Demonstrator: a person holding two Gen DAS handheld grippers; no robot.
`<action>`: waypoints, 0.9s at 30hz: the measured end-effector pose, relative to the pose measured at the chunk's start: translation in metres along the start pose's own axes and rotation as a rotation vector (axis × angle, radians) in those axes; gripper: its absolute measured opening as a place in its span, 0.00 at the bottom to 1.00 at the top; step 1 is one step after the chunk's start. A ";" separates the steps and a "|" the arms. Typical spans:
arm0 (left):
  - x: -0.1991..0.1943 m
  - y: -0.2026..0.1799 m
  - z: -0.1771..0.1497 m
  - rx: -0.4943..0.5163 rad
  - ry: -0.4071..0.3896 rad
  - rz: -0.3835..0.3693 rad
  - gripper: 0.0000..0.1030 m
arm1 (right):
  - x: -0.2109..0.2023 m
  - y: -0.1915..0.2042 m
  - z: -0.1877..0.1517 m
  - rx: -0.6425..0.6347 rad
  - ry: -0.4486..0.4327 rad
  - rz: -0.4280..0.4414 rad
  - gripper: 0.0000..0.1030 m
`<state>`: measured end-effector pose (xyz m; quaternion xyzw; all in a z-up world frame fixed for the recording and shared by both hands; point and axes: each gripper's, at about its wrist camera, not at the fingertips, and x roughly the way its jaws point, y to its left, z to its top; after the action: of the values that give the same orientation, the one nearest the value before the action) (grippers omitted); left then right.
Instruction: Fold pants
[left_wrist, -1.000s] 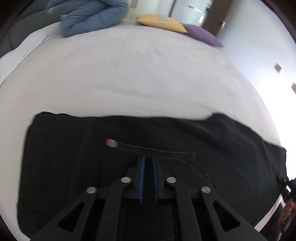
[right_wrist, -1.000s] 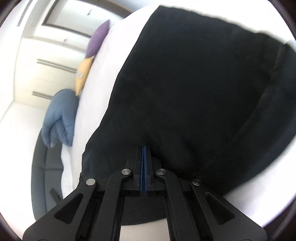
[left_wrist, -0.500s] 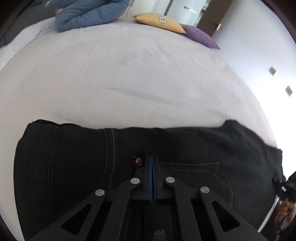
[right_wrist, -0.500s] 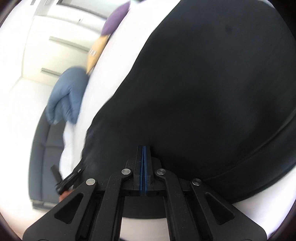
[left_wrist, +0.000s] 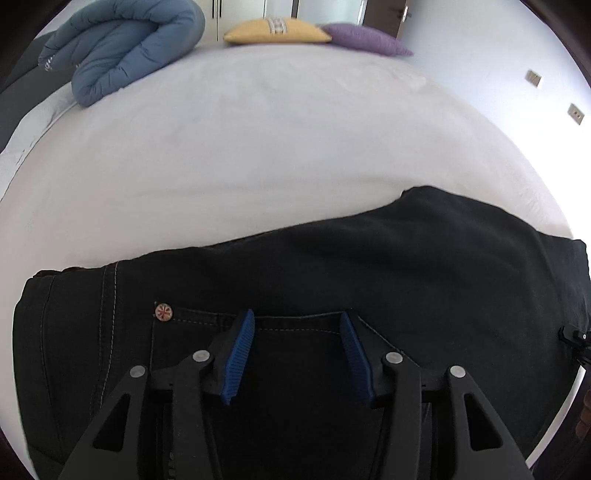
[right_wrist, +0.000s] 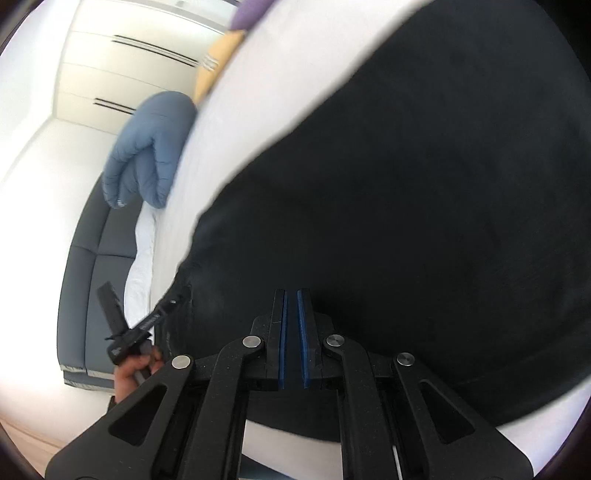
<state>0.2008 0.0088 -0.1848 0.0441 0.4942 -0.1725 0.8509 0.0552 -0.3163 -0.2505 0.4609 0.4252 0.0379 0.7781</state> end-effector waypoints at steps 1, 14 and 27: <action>-0.001 0.000 0.000 0.002 0.002 0.002 0.51 | 0.009 0.002 0.004 0.019 -0.017 0.014 0.02; -0.061 -0.045 -0.007 -0.060 -0.100 -0.080 0.48 | -0.079 -0.078 -0.008 0.244 -0.423 -0.060 0.05; -0.019 -0.068 -0.022 -0.138 0.027 -0.176 0.38 | -0.034 -0.099 -0.022 0.268 -0.396 -0.052 0.02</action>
<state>0.1511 -0.0445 -0.1738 -0.0561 0.5184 -0.2114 0.8267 -0.0148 -0.3739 -0.3082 0.5473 0.2772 -0.1301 0.7789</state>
